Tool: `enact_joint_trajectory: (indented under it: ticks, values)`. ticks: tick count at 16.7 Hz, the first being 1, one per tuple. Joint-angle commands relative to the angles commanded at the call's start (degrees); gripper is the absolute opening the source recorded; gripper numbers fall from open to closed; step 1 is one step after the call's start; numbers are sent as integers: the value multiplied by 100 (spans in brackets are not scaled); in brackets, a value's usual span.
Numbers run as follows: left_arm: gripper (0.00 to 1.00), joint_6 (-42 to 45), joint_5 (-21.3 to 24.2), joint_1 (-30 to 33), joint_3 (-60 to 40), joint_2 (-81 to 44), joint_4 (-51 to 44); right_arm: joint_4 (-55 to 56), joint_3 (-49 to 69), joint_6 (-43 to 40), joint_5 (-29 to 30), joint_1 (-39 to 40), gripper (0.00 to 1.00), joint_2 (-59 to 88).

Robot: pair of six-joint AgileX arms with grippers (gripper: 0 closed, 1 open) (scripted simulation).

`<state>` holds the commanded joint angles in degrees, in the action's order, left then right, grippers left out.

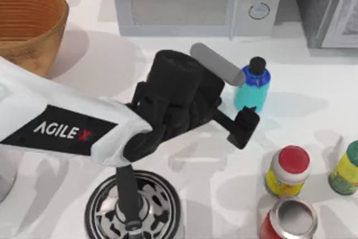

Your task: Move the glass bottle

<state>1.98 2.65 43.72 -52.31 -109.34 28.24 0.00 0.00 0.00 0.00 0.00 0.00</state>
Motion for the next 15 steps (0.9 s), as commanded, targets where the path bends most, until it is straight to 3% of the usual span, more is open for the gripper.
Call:
enact_joint_trajectory:
  ticks: [3,8,15]
  values:
    - [100,-25,-20,50,-202,-2,-153,0,0,0,0,0,100,0]
    - [100,-9,-2,36,-1353,-829,-481,0,0,0,0,0,100,0]
    - [100,-31,-21,90,-2264,-2171,-71,0,0,0,0,0,100,0]
